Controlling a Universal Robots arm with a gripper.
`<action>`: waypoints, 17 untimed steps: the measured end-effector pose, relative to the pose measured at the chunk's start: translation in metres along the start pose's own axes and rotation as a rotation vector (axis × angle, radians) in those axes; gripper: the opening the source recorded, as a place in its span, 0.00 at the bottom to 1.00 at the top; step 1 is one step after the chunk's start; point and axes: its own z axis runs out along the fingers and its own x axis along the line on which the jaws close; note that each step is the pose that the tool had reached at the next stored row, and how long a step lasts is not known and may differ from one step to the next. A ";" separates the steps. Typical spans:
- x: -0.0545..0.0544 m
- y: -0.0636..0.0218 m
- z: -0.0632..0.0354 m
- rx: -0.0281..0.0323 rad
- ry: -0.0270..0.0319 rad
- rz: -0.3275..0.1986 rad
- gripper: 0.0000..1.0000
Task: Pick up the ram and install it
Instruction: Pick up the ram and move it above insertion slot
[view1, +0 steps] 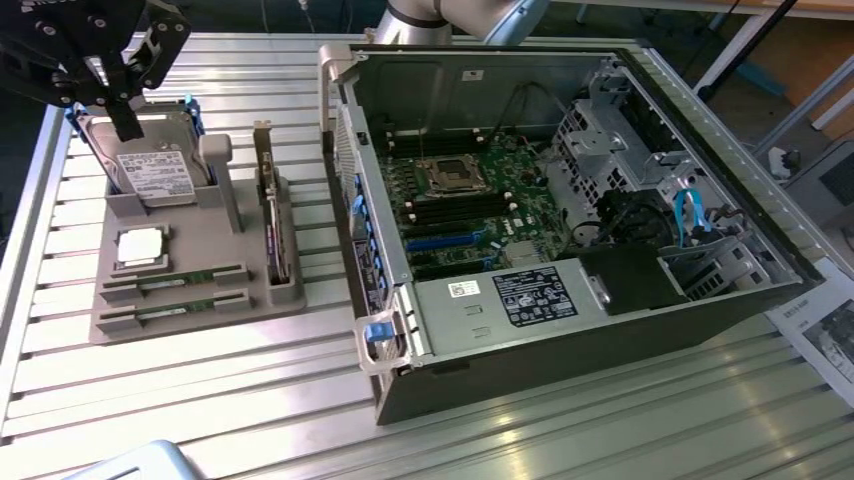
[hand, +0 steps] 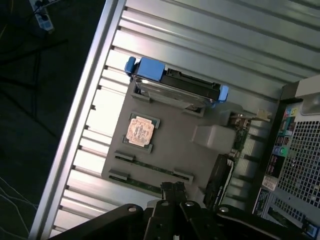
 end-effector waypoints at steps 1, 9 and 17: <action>0.000 0.0000 0.0000 -0.0002 0.0004 -0.011 0.10; 0.000 -0.0002 0.0000 -0.0014 0.0041 -0.096 0.10; 0.000 -0.0004 0.0000 -0.0030 0.0087 -0.207 0.10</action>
